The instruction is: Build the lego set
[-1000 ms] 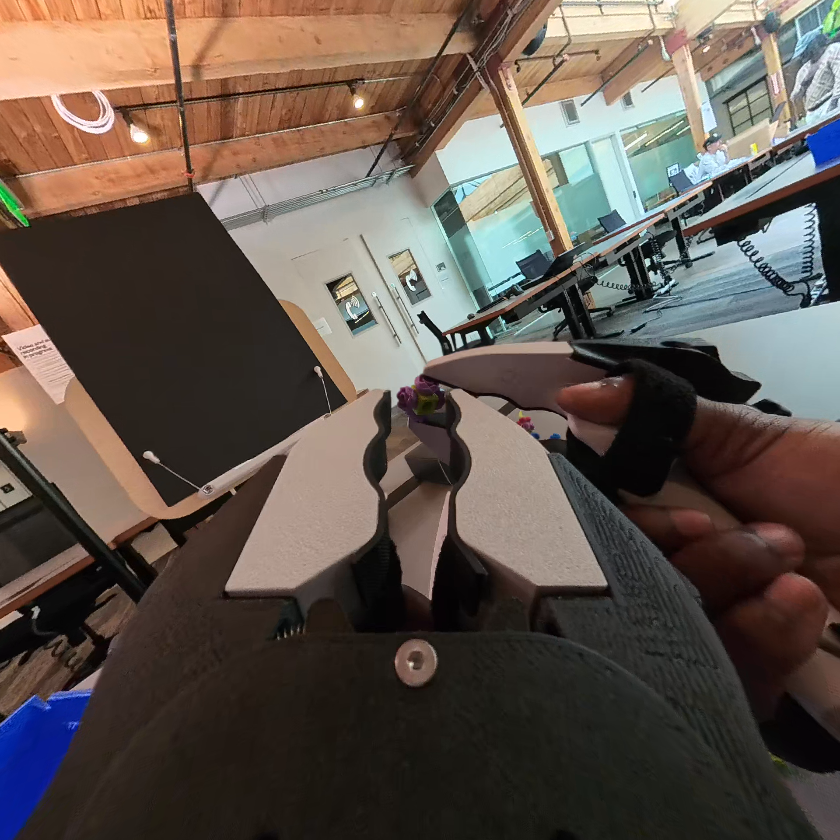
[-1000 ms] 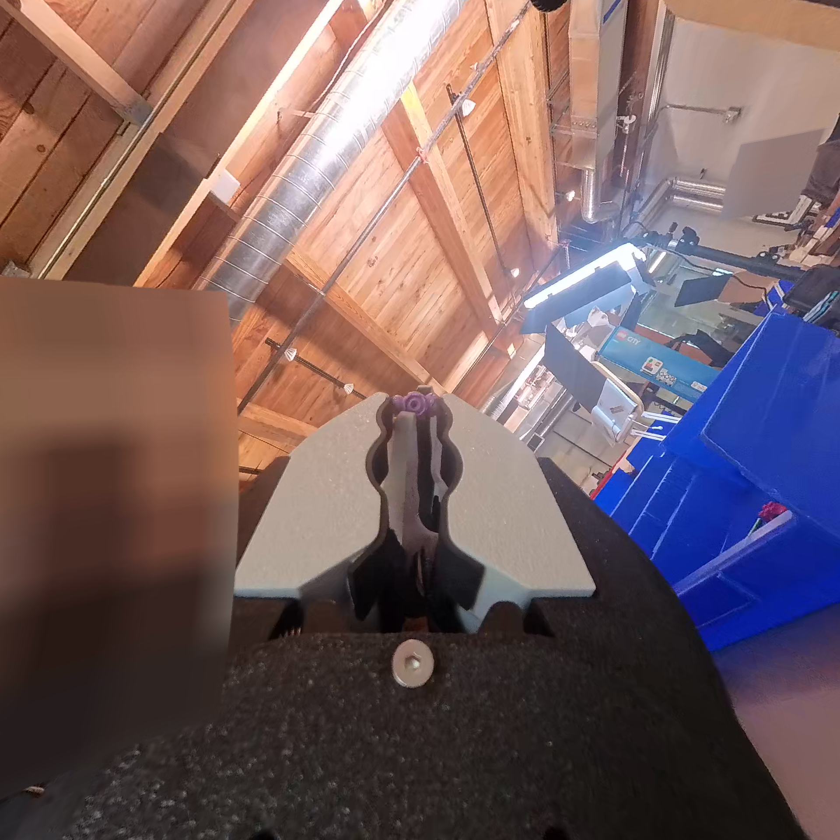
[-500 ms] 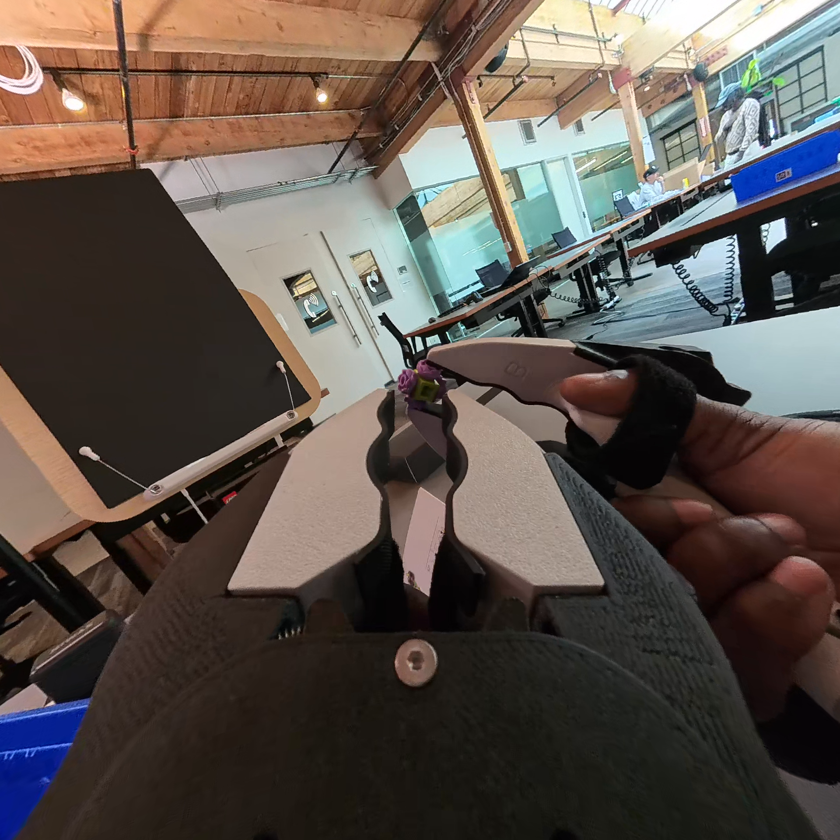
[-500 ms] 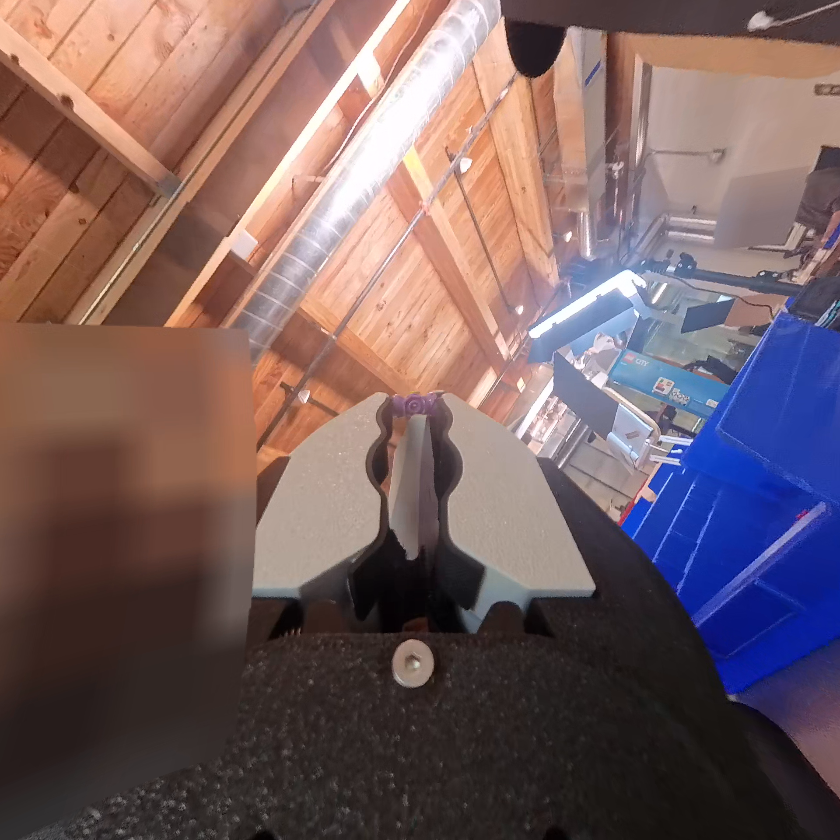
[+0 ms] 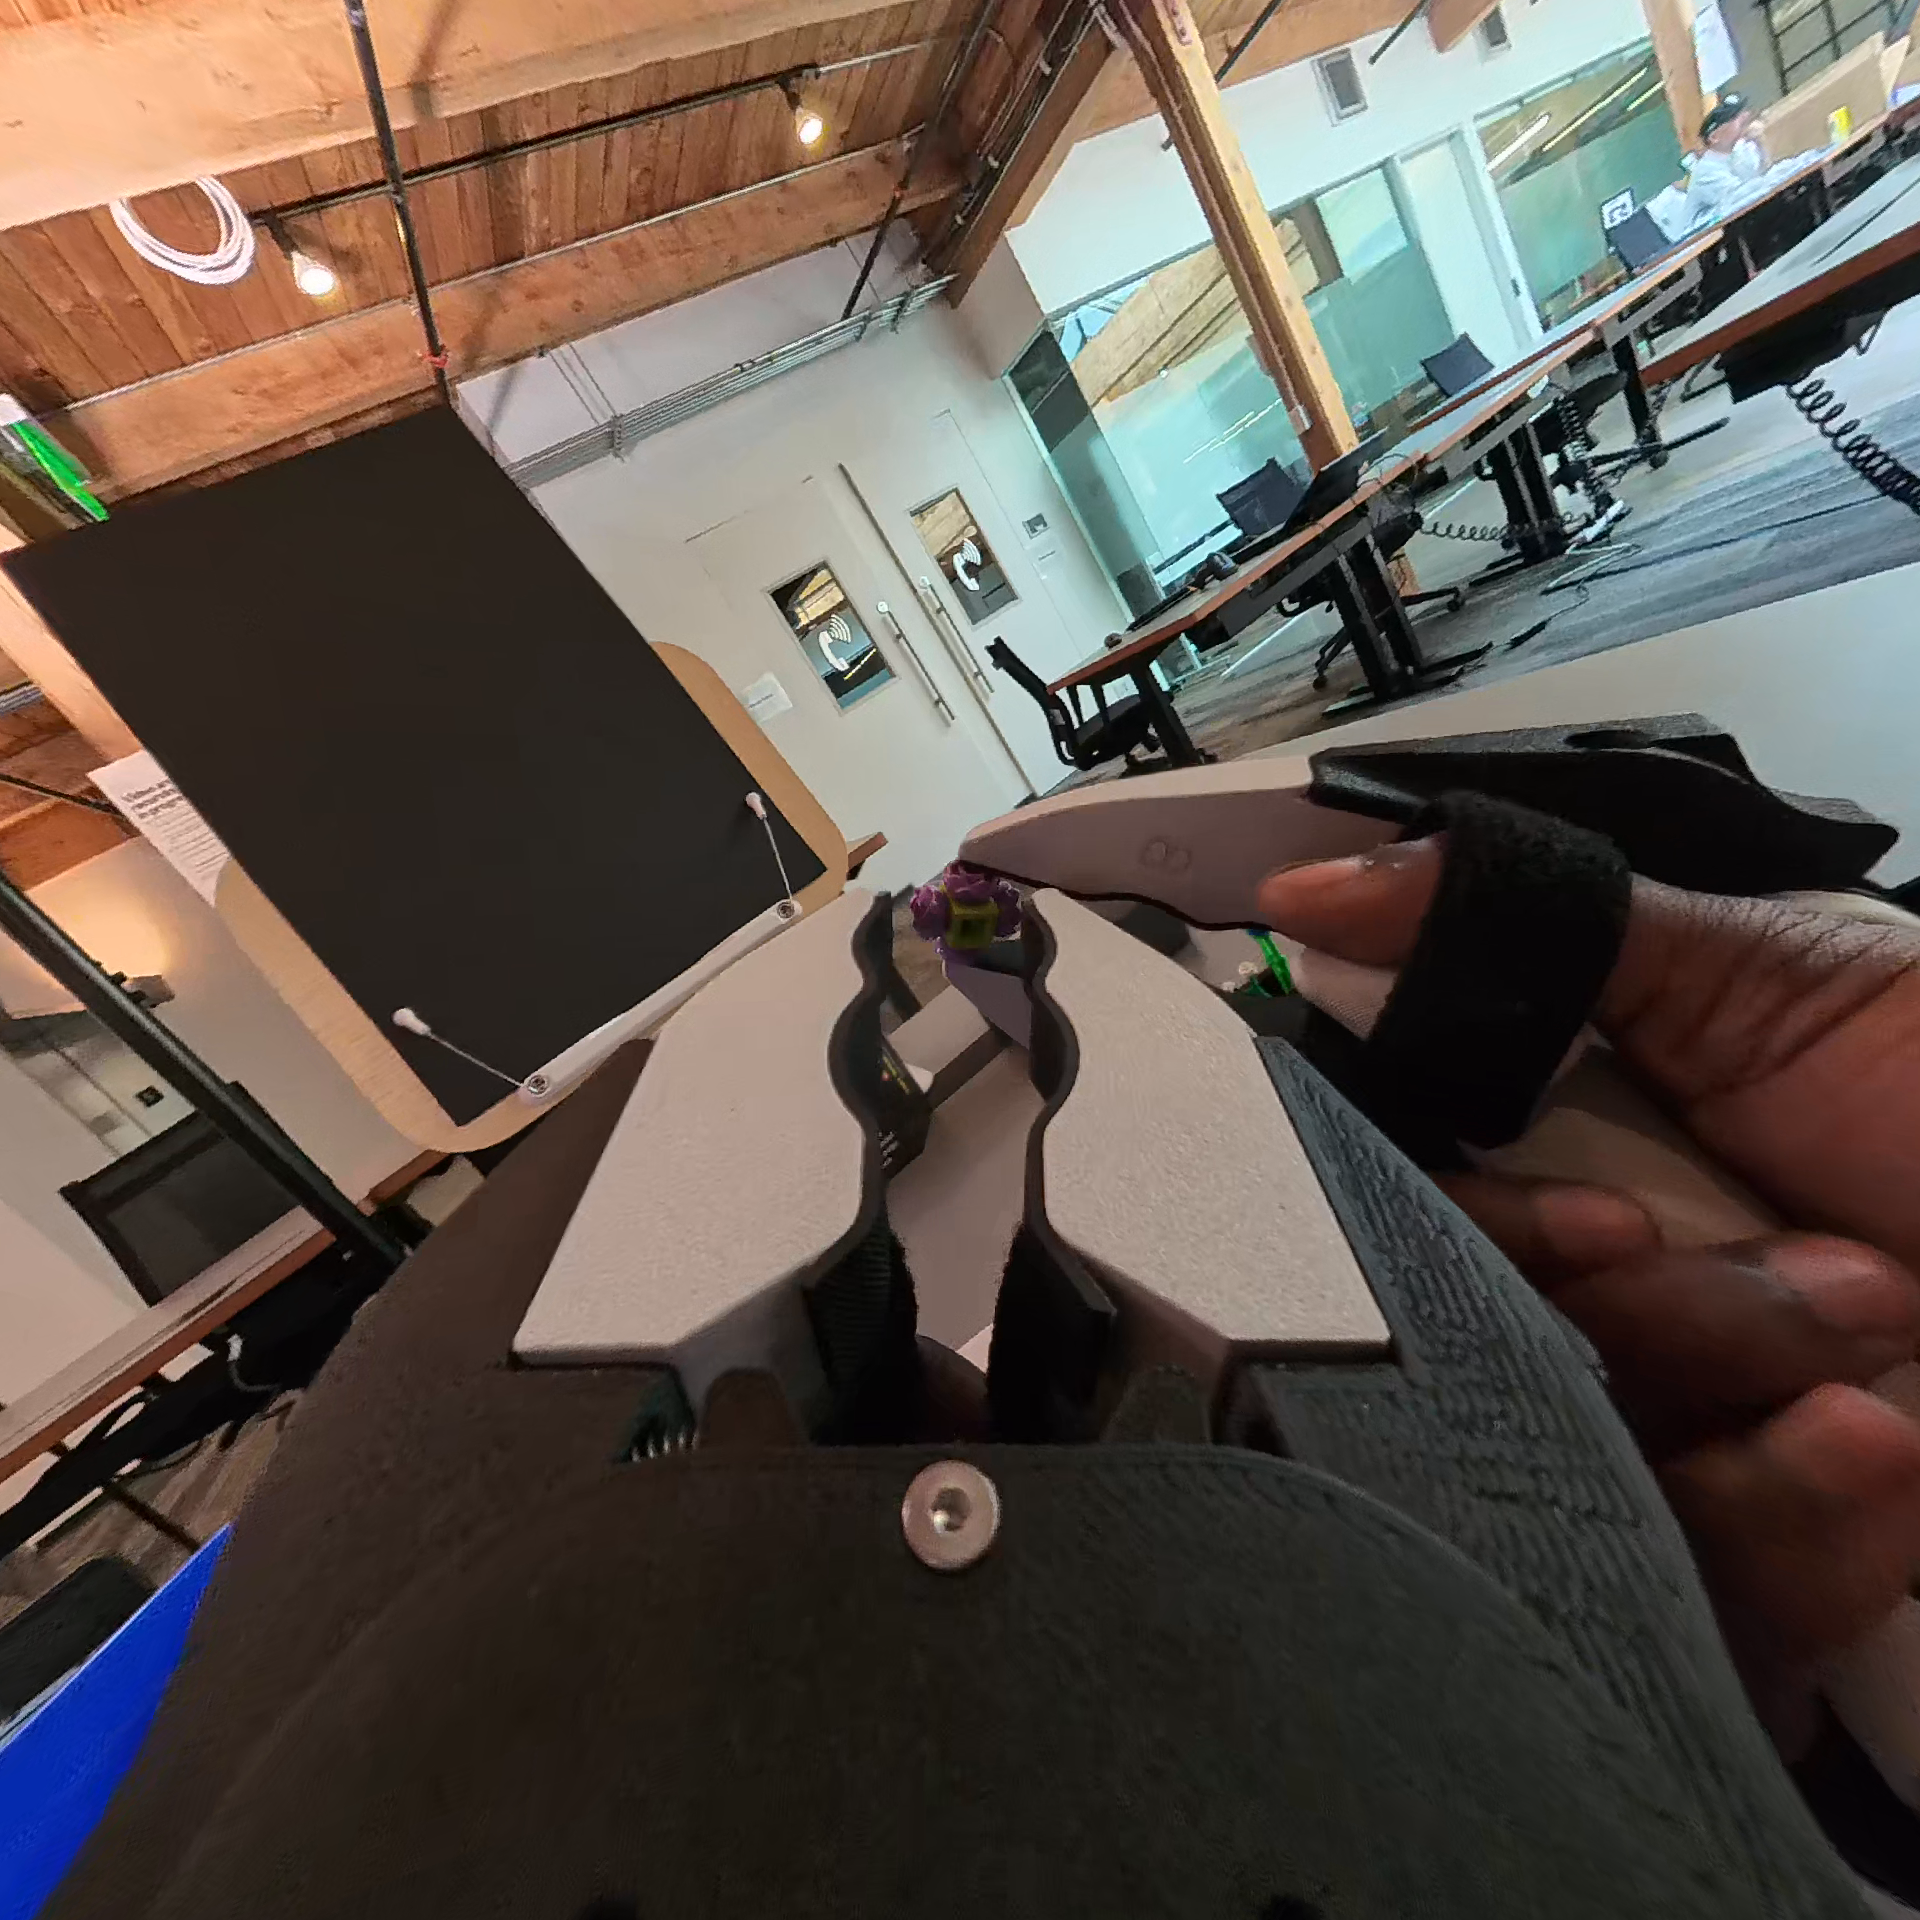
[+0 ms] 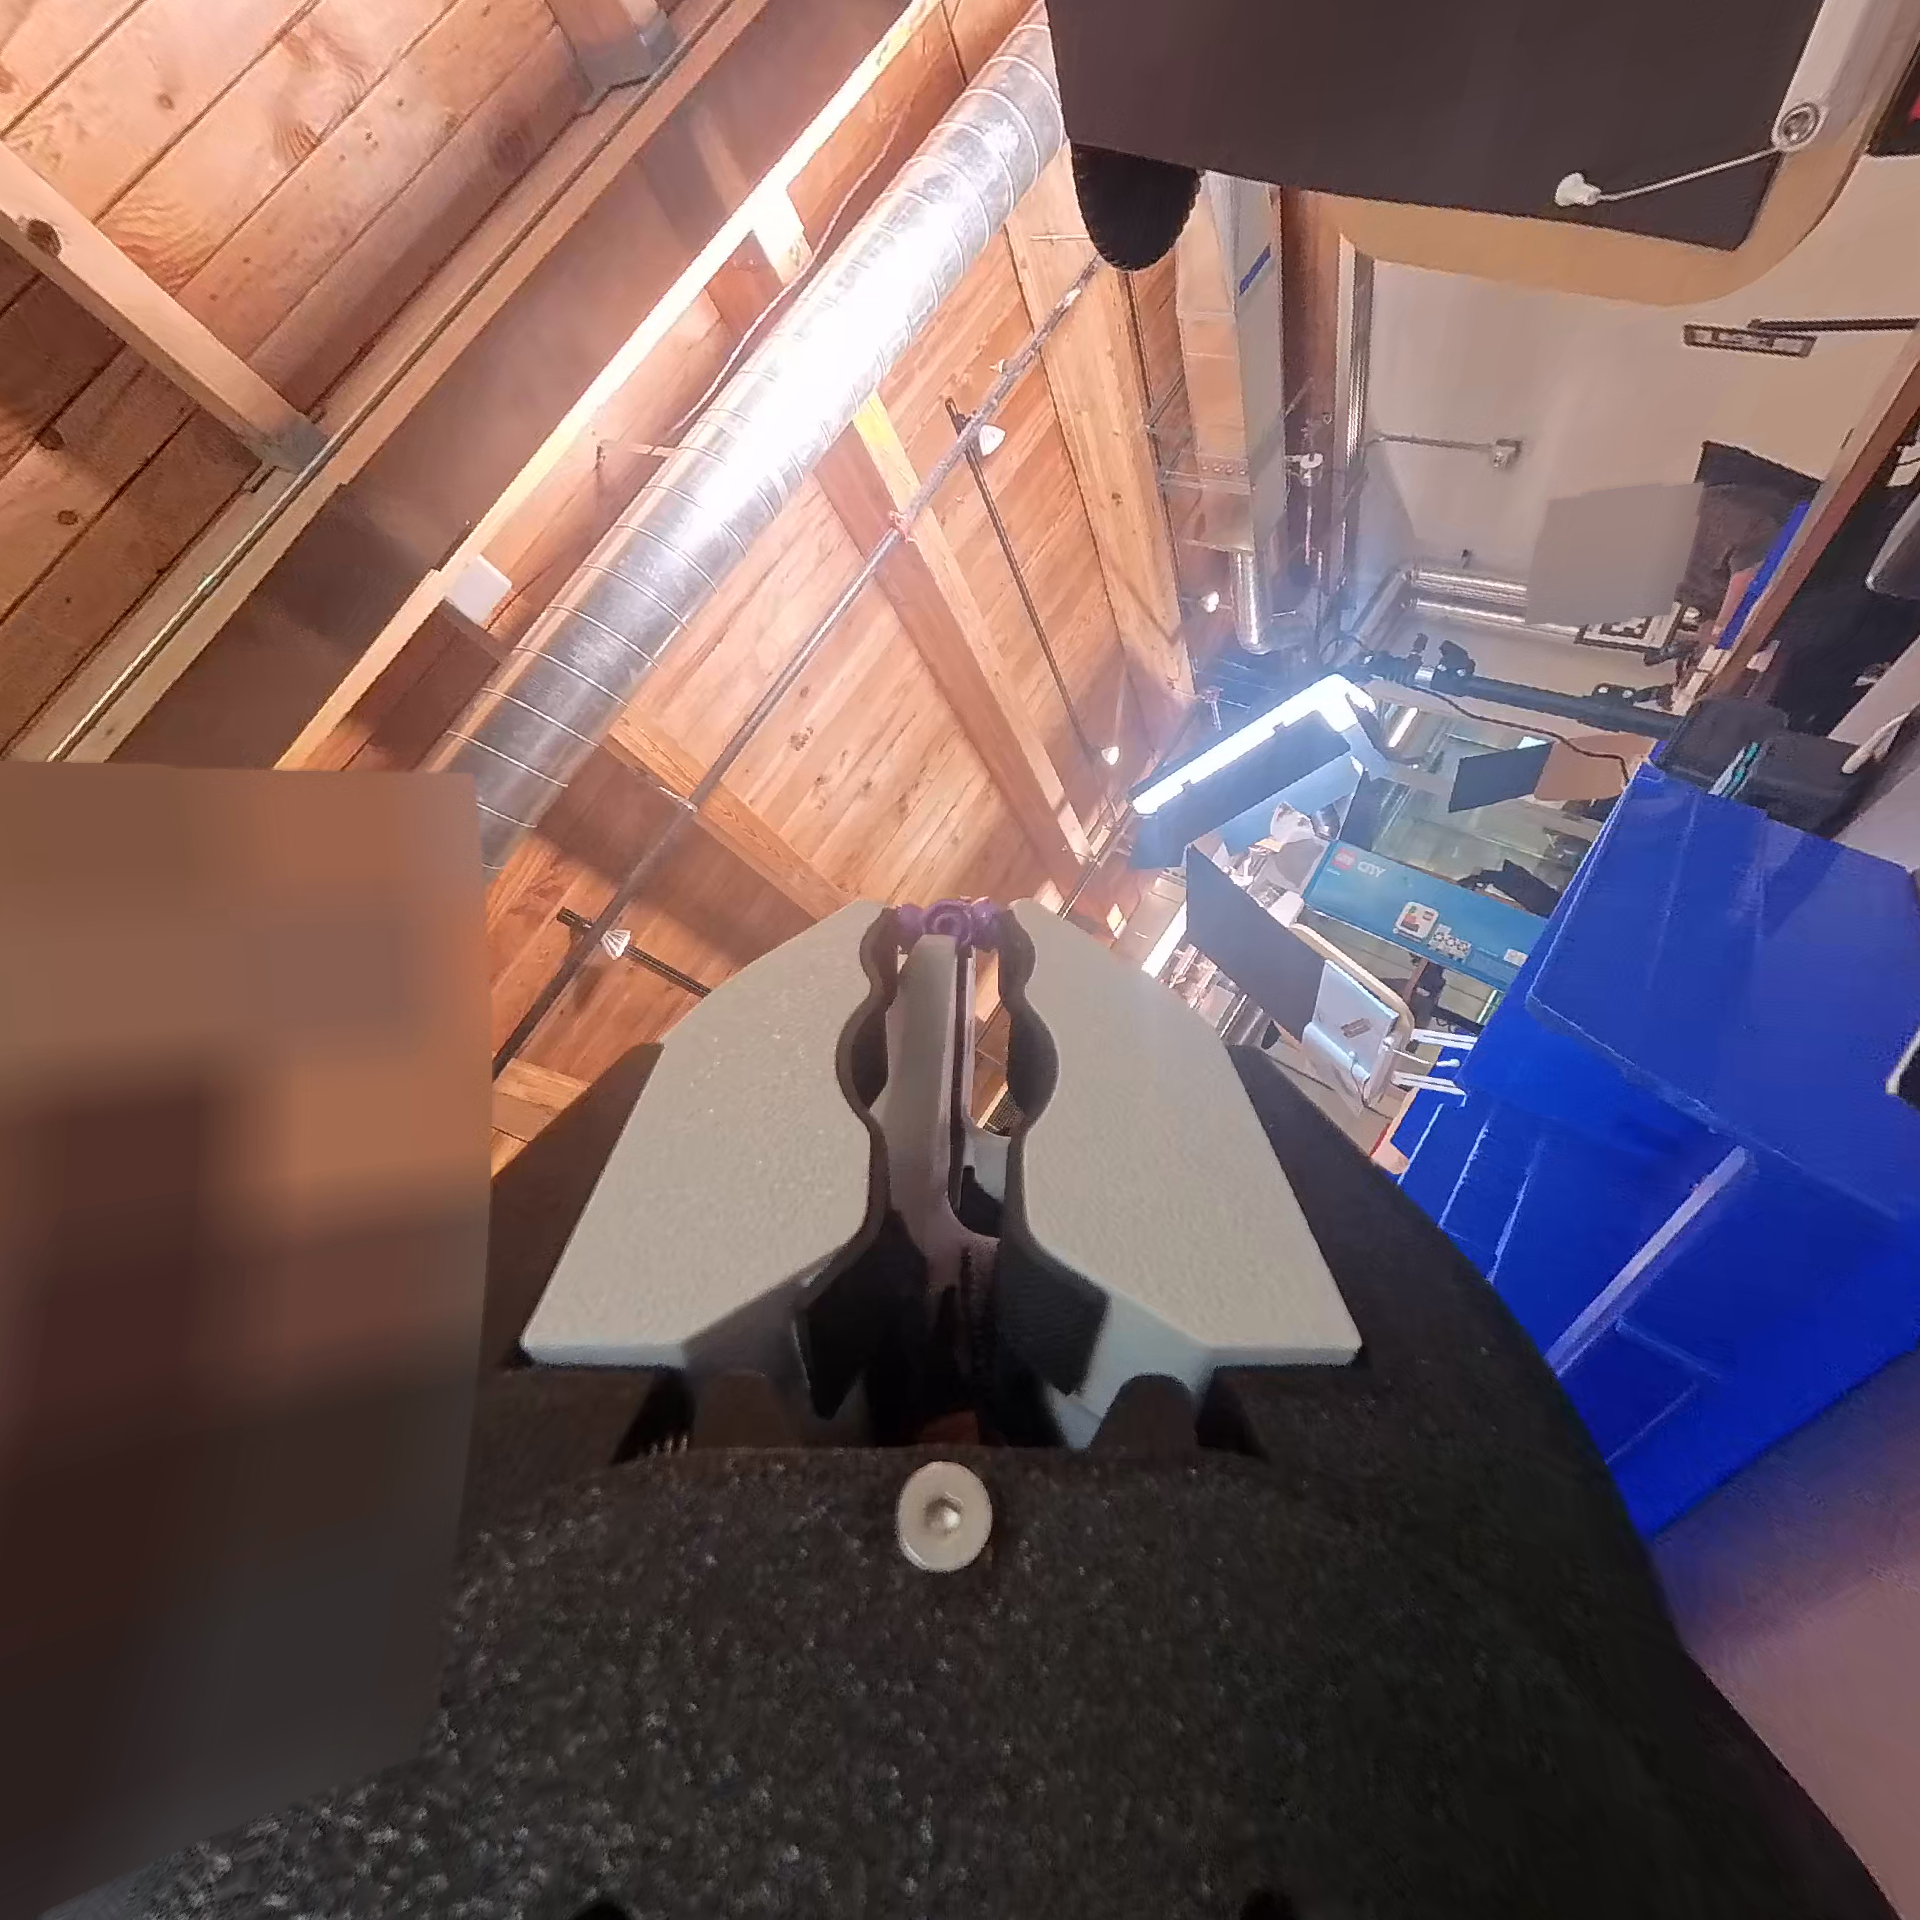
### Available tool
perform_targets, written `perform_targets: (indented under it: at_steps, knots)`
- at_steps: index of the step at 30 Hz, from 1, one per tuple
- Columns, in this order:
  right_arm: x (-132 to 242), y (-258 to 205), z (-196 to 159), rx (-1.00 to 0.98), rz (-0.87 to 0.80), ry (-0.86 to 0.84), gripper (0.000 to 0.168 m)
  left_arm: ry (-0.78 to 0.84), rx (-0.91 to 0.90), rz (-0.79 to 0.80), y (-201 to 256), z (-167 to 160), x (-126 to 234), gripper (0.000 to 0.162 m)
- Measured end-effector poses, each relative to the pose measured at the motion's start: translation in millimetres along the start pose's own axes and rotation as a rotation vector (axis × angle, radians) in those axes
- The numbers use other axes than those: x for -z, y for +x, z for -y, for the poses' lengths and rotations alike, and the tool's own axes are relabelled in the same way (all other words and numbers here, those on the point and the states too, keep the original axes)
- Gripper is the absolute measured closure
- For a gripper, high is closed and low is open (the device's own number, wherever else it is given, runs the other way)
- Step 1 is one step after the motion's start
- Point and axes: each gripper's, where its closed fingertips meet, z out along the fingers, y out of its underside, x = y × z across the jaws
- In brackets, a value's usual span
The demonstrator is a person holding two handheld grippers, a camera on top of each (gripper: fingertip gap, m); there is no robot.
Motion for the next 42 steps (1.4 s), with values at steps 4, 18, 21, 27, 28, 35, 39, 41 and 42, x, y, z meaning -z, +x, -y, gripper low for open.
perform_targets:
  at_steps: [4, 18, 21, 27, 28, 35, 39, 41, 42]
  knots:
    - [-0.8, -1.1, -1.3, 0.024, 0.002, 0.003, 0.15, -0.021, 0.015, 0.025, 1.5, -3.4, -1.8, 0.139]
    - [2.4, -4.1, -3.2, 0.044, 0.007, 0.004, 0.15, 0.013, 0.068, 0.035, 3.2, -0.5, 1.8, 0.143]
    - [3.3, -6.2, -4.8, 0.016, 0.021, 0.02, 0.15, 0.052, 0.074, 0.01, 4.1, 1.9, 3.5, 0.143]
    - [7.1, -2.4, -13.7, 0.021, -0.011, -0.083, 0.15, 0.08, 0.198, -0.247, 7.7, -1.2, 11.9, 0.143]
    - [7.8, -2.2, -15.9, 0.013, -0.013, -0.111, 0.15, 0.081, 0.217, -0.29, 8.5, -1.8, 14.3, 0.143]
    - [9.6, -10.3, -26.0, -0.008, 0.019, -0.383, 0.14, 0.122, 0.291, -0.485, 13.3, 0.9, 29.8, 0.143]
    - [11.7, -9.3, -32.3, 0.039, -0.002, -0.507, 0.143, 0.138, 0.278, -0.522, 15.9, 2.3, 33.1, 0.143]
    - [13.0, -6.8, -35.9, 0.055, -0.018, -0.548, 0.143, 0.132, 0.259, -0.521, 16.3, 0.5, 32.5, 0.143]
    - [13.8, -5.6, -38.0, 0.062, -0.024, -0.567, 0.144, 0.127, 0.249, -0.526, 17.0, -0.2, 32.6, 0.143]
